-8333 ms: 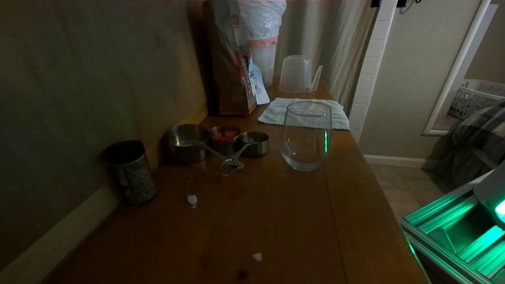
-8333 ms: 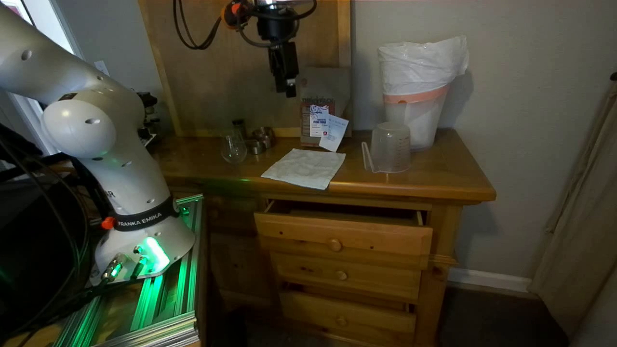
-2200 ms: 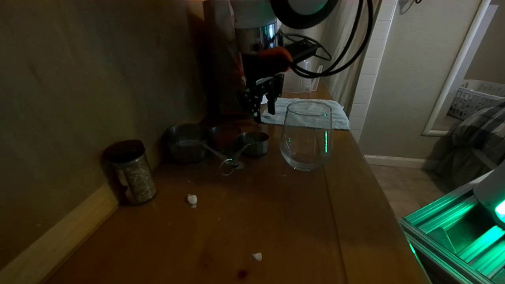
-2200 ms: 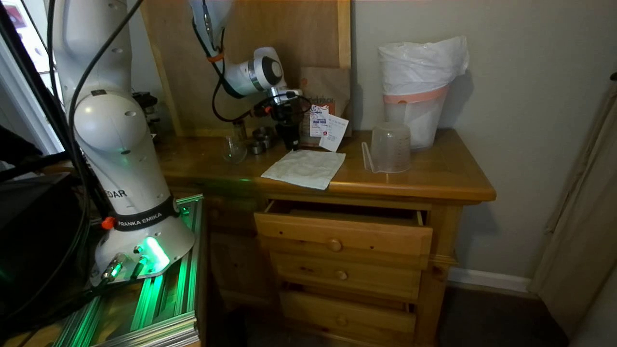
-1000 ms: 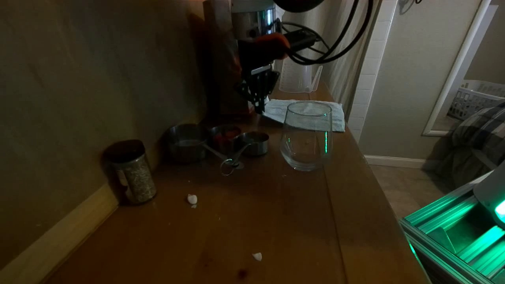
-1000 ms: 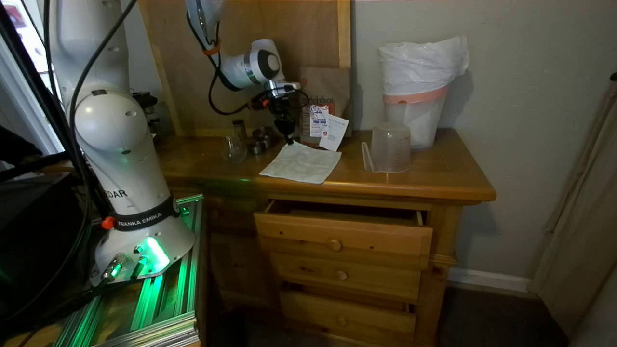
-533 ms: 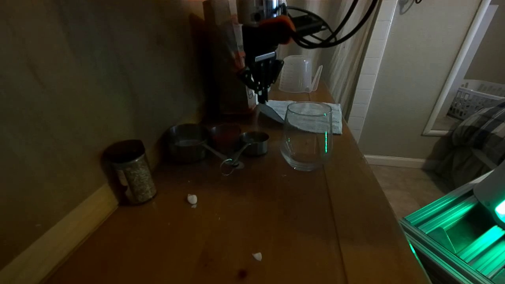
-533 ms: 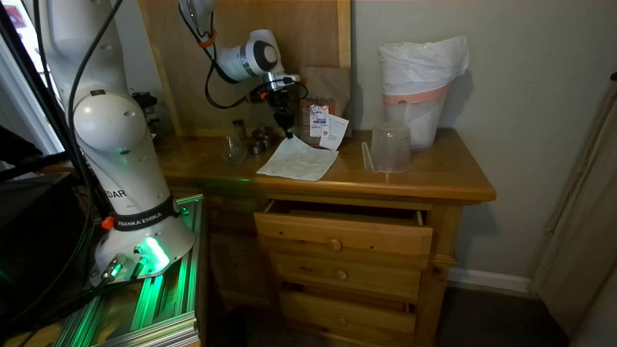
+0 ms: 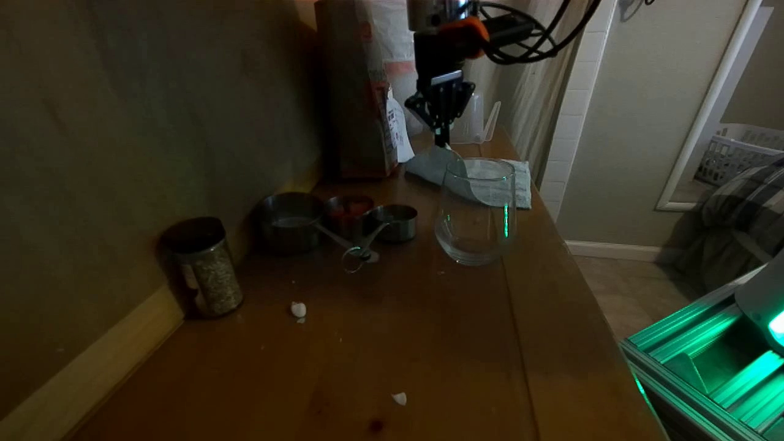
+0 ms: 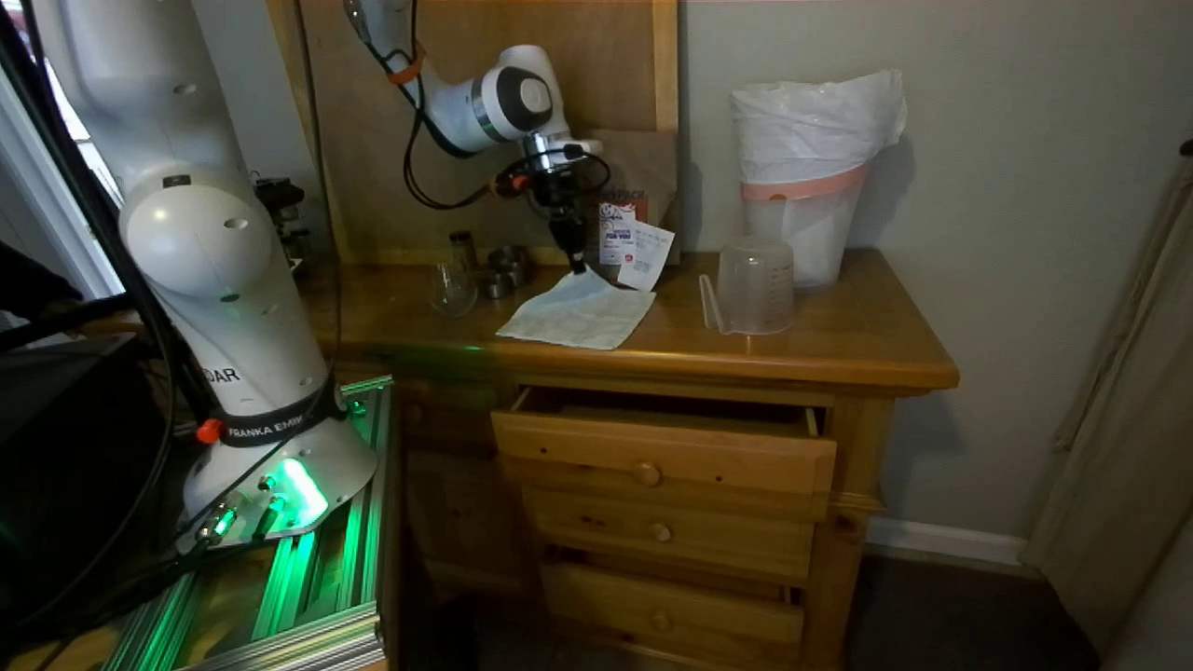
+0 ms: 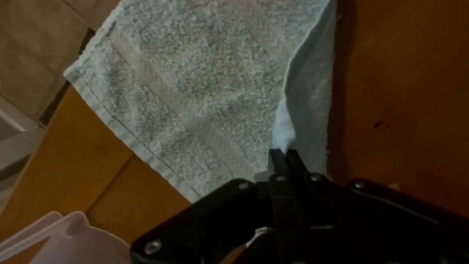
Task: Fold the cloth on the right in a triangular shape
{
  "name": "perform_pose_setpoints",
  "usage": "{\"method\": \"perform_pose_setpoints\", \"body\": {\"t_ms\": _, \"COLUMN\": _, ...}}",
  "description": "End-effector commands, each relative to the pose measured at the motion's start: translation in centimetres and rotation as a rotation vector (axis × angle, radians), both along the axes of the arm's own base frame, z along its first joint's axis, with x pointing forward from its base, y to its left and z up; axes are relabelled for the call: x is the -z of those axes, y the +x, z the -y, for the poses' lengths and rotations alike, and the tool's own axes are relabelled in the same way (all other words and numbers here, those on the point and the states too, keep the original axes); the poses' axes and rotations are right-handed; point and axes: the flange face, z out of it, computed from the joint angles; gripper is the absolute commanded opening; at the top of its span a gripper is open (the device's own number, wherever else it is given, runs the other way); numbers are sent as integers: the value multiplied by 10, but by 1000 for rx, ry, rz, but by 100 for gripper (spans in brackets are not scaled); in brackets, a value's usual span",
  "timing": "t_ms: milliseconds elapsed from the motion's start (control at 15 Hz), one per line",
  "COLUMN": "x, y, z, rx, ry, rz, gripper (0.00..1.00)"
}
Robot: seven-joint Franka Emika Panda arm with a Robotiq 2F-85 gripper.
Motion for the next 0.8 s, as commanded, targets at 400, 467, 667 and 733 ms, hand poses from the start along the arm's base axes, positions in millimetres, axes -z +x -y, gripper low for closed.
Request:
{"method": "perform_pose_setpoints", "body": {"t_ms": 400, "x": -8, "y": -26, "z": 73, "rx": 157, "ry": -49, "rz": -25, "gripper": 3}}
{"method": "perform_pose_setpoints", "body": {"t_ms": 467, "x": -7, "y": -28, "z": 78, "rx": 167, "ry": -49, "rz": -28, "gripper": 3}}
{"method": "perform_pose_setpoints", "body": {"t_ms": 667, "x": -3, "y": -35, "z": 93, "rx": 189, "ry": -59, "rz": -19, "gripper": 3}}
{"method": "perform_pose_setpoints", "body": {"t_ms": 733, "x": -2, "y": -35, "z": 96, "rx": 192, "ry": -64, "rz": -17, "gripper": 3}}
